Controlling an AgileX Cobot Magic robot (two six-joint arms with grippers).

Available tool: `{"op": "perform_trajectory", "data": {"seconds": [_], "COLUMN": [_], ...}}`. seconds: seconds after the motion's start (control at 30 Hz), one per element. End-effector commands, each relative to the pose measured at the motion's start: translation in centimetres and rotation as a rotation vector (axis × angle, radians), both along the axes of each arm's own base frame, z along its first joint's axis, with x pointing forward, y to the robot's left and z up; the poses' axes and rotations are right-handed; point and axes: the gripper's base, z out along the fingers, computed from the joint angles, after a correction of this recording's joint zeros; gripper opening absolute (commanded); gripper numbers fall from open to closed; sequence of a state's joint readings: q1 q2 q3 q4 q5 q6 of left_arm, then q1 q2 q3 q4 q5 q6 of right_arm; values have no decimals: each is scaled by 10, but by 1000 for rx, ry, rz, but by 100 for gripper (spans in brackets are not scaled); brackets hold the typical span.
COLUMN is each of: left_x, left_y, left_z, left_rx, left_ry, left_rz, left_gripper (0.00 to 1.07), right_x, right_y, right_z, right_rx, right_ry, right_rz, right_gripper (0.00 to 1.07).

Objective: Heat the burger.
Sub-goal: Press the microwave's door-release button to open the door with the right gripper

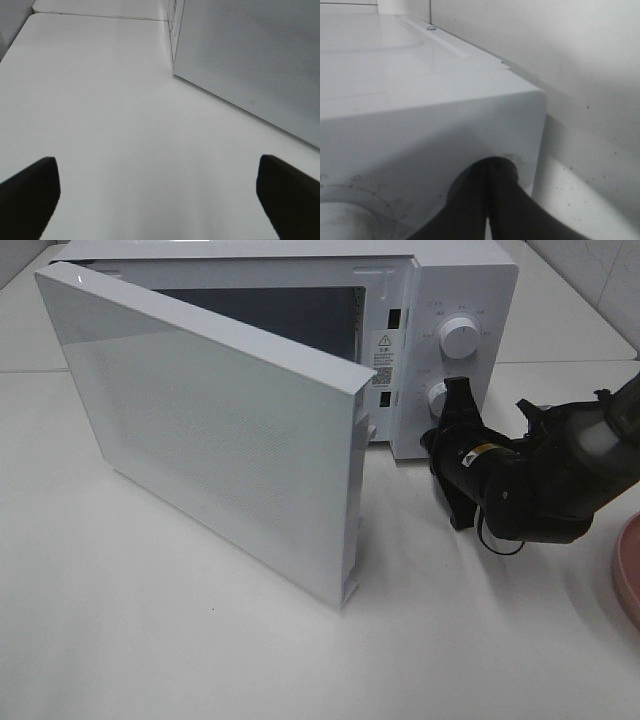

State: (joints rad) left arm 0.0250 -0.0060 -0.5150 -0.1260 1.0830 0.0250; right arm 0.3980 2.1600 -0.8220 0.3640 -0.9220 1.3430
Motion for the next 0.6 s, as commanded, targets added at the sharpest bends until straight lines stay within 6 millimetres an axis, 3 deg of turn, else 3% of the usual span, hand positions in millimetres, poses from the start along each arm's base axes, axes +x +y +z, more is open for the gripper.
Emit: {"op": "perform_trajectory", "data": {"seconds": [0.03, 0.6], "left_x": [-1, -1], "left_y": [0, 0], "left_z": [1, 1], "left_rx": [-4, -5], "left_ry": [-27, -27], "left_rz": [-1, 0], "left_gripper": [100, 100], "right_x": [33, 0], "right_y": [-12, -12], "right_z": [59, 40], "right_rx": [28, -10], "right_ry": [-432, -99], "right_rz": [-98, 14], "right_gripper": [0, 0]}}
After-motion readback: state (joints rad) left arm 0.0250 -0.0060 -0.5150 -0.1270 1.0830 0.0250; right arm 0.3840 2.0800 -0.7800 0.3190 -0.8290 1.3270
